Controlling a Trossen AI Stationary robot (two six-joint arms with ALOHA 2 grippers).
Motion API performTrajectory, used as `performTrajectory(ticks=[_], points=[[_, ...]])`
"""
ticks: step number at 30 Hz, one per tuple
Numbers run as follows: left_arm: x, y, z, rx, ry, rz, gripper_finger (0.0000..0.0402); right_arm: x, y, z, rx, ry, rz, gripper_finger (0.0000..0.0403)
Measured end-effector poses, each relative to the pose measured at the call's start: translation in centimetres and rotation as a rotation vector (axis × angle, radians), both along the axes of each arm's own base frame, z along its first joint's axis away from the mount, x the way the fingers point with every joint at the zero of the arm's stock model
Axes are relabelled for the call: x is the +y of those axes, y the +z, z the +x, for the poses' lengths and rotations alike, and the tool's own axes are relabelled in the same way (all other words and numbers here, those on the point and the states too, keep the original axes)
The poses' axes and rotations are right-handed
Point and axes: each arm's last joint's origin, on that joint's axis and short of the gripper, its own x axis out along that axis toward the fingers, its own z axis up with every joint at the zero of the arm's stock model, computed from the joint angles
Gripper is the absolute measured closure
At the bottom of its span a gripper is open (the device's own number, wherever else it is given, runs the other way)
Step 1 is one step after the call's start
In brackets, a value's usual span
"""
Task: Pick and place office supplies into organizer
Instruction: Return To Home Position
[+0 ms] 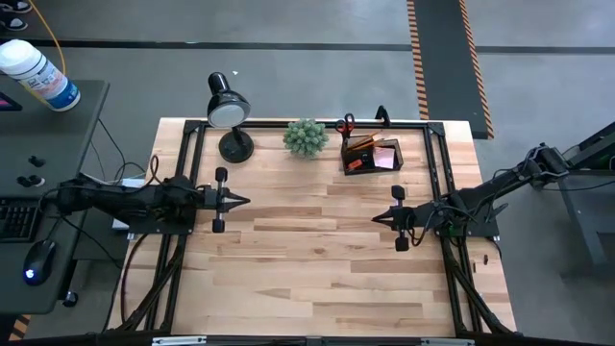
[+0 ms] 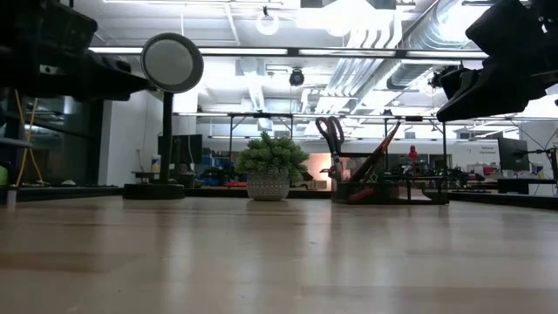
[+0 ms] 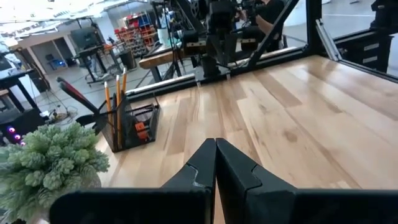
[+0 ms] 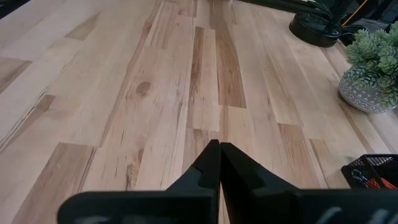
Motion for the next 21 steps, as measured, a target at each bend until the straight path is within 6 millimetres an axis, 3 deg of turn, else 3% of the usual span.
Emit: performTrajectory(ticks=[21], points=[[-0.18,-0.47,-0.96,0.056,-0.032,0.074,0.0401,-0.02,-0.05,-0.01,-0.004,-0.004,0.003,0.0402]])
